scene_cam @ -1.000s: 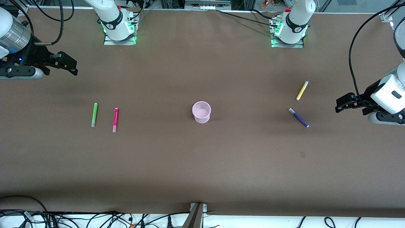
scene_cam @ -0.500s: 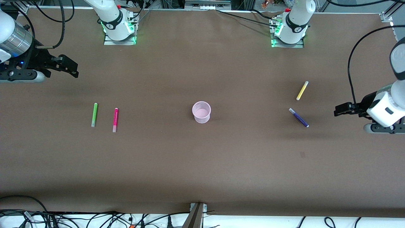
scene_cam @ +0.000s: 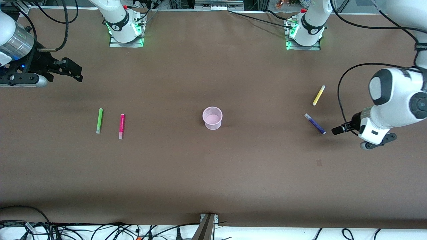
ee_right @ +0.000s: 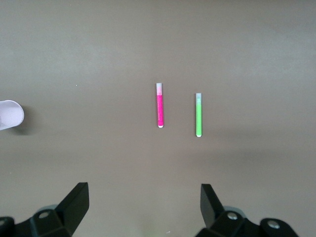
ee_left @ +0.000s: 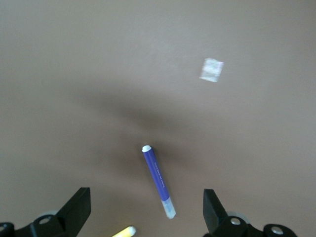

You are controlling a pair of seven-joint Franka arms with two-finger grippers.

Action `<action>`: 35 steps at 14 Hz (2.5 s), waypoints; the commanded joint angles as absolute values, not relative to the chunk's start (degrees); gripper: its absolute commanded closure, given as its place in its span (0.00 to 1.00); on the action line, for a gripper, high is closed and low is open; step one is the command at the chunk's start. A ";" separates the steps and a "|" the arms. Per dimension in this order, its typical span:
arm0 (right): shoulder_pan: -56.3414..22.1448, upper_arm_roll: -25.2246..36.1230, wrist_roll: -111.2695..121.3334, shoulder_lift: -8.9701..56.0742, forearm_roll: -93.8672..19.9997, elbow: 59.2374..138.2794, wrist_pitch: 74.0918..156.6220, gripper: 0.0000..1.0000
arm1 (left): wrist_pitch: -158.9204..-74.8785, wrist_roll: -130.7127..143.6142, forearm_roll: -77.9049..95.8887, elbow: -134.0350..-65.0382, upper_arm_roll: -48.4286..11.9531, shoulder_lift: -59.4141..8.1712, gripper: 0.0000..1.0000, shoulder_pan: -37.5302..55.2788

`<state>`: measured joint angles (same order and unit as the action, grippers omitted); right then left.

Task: Organize pens into pink holder with both arms
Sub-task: 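Reach the left gripper down to the blue marker, then grasp the blue marker with the left gripper while the right gripper reaches the pink marker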

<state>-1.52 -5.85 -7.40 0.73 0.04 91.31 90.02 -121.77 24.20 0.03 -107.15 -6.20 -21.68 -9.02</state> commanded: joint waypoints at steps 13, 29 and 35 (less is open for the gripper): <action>-2.11 -5.98 -4.31 7.82 6.06 90.09 92.28 0.00 | -135.26 34.28 -0.18 -111.53 -6.42 -32.78 0.00 -8.70; -4.04 -4.04 -4.31 -1.86 2.55 116.00 110.03 0.00 | -120.29 35.67 -1.58 -101.55 -9.04 -26.73 1.00 -7.56; -3.96 -3.96 -4.92 10.27 -0.97 126.72 135.56 0.00 | -113.64 57.26 -2.54 -92.21 -21.08 -24.26 1.00 -5.37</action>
